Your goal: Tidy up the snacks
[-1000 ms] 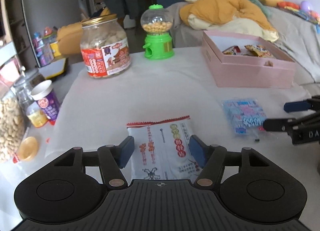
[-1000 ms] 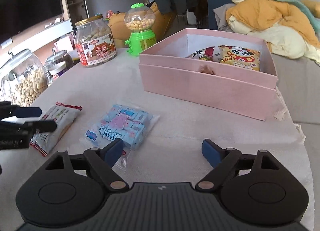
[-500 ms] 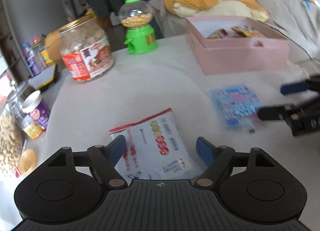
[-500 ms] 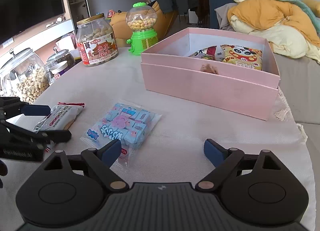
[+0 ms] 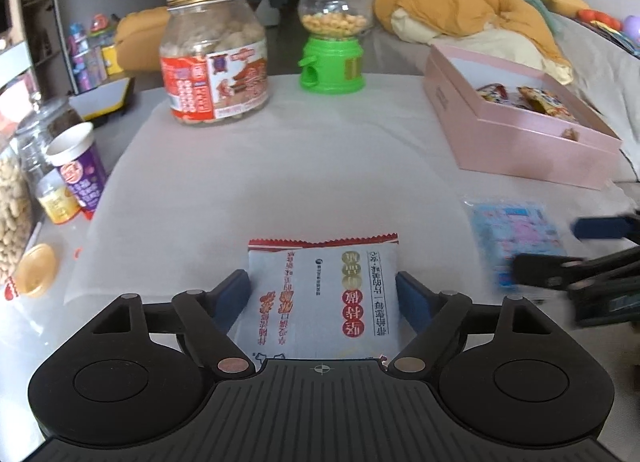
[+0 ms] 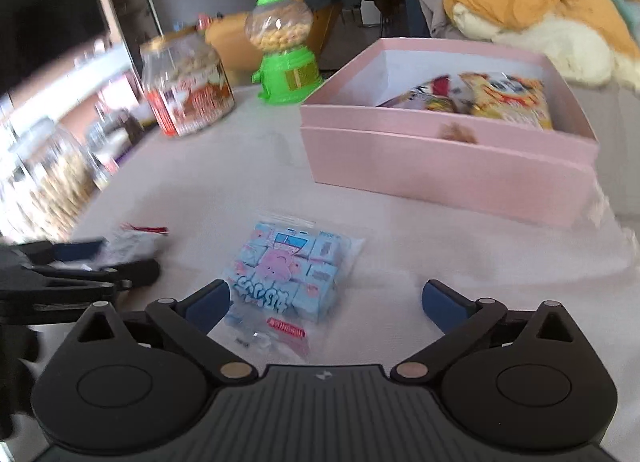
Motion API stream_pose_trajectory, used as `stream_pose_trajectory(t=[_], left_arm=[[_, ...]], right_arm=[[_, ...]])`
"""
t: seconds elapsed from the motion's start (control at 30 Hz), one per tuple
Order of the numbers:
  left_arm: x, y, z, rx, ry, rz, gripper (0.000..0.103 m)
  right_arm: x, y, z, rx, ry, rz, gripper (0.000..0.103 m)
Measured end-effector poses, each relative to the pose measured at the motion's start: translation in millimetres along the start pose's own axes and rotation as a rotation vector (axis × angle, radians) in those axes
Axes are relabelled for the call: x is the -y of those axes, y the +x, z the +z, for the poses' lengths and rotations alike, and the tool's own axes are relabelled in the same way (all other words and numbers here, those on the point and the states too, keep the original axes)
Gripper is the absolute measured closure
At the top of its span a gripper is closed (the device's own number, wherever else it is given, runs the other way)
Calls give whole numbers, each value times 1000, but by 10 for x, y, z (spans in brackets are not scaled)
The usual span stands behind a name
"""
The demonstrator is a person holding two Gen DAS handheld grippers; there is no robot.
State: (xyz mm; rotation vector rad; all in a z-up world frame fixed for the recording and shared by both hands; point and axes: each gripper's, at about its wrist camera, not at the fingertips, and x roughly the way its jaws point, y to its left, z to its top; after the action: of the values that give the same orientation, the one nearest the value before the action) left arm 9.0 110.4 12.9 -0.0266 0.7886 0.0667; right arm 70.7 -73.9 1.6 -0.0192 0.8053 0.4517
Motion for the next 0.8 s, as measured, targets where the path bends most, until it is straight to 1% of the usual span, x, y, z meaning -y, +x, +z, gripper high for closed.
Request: stream_pose_trajectory(t=[0.07,0.1,0.17,0.23,0.27,0.3,0.33,0.4,0.47,0.53,0.63,0.7,0.8], left_arm=[[61,-14,-13,6,7,-29,21],[95,-22,-19,8,12,-45,22],[172,-25,-22,9,21,-76,23],[253,-34,-24,9,29,-109,24],[304,-40,-23,7,33,-125,24],[352,-47,-25,6,35,-140,24],[403,-52,-29,4,38,-156,24],[505,-60,-44,3,51,-174,24],[579,-61,-58,7,73,-143,24],[602,-64,-73,17,82,-109,24],[529,-69,-89,35,62,-60,24],[429,-76,-97,39,34,-49,24],[306,-84,-118,47,2,-47,24]], right_arm=[[-110,61,12,4,-59,-36,0],[-123,68,19,3,-66,-32,0],[-92,43,28,2,-58,-17,7],[-34,-29,19,10,-52,-4,26],[1,-72,13,8,-50,7,31],[35,-116,6,4,-46,19,41],[66,-158,-4,-2,-44,25,46],[100,-213,-35,-11,-59,12,46],[118,-244,-79,-14,-86,-6,43],[126,-267,-114,-16,-93,-34,31],[129,-289,-160,-25,-71,-36,23],[98,-281,-178,-29,-62,-28,17],[-25,-203,-184,-29,-84,-58,9]])
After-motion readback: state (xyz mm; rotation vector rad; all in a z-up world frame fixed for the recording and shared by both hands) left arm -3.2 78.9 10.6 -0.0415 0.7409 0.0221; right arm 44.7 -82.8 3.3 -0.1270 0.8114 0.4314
